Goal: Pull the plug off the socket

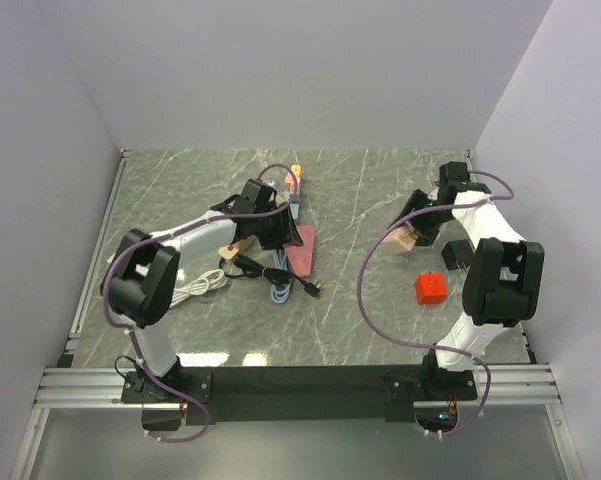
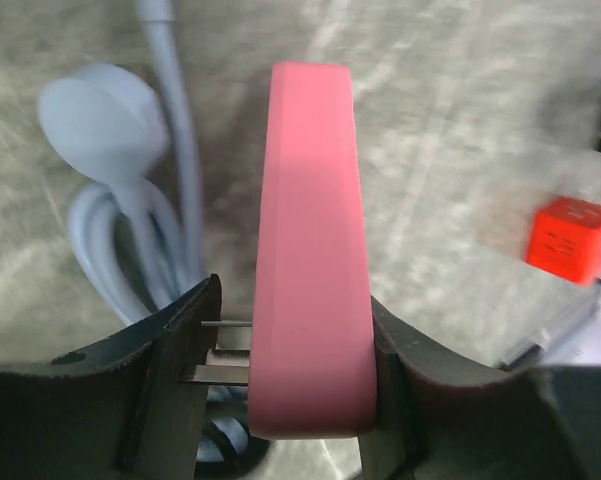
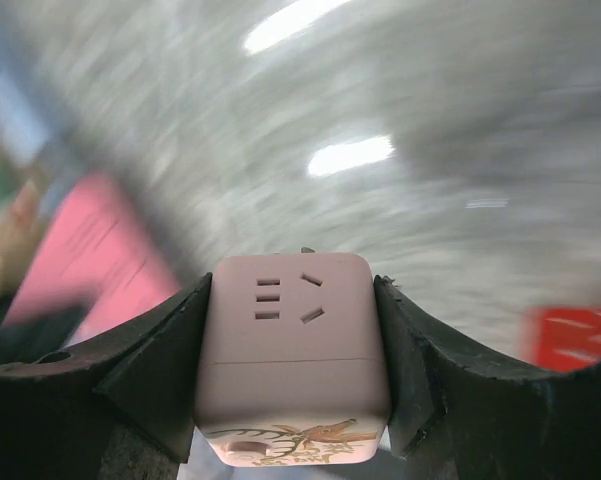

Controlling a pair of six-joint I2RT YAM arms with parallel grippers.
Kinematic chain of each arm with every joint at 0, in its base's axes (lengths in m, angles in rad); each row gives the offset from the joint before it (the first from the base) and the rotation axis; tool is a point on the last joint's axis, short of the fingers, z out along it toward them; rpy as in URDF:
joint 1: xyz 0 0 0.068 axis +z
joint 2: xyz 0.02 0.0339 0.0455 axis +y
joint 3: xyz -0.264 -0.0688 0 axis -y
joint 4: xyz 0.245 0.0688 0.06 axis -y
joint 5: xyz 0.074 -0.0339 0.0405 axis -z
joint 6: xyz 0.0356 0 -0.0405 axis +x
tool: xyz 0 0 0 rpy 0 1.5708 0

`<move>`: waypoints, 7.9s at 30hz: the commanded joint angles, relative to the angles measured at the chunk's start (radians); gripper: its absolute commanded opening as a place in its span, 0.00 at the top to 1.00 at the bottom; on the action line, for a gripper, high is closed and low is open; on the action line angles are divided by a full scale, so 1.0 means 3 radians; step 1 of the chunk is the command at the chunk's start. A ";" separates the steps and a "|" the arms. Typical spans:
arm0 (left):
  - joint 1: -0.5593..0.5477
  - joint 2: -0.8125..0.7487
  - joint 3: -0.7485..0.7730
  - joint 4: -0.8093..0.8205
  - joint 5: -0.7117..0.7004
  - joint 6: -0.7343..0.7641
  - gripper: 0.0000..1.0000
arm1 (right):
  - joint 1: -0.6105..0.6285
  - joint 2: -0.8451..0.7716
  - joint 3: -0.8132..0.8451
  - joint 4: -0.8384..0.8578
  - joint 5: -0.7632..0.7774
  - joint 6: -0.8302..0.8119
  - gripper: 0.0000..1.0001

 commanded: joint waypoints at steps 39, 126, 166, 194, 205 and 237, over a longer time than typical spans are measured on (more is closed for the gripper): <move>0.3069 -0.1458 -0.0948 -0.0752 -0.1217 -0.0194 0.04 | -0.0056 -0.0742 0.0338 -0.0388 0.1463 0.0374 0.03; 0.0068 -0.0655 -0.0022 -0.0159 -0.0485 -0.0434 0.10 | 0.2446 0.0014 0.0225 -0.0051 0.1677 0.0496 0.16; -0.0392 -0.0415 -0.0263 0.0439 0.0001 0.0174 0.05 | 0.1720 0.1115 0.1121 0.0347 0.0441 0.0665 1.00; -0.0489 -0.0067 -0.0268 0.0803 -0.0107 -0.0035 0.12 | 0.1745 0.0430 0.0252 0.1253 -0.0409 0.1063 1.00; -0.0510 0.0050 -0.0192 0.0716 -0.0112 -0.0045 0.43 | 0.1858 0.0409 0.0272 0.1401 -0.0470 0.1099 1.00; -0.0326 -0.0016 -0.0401 0.0787 -0.0051 -0.0106 1.00 | 0.1781 0.0061 -0.0402 0.1385 0.0138 0.1166 0.24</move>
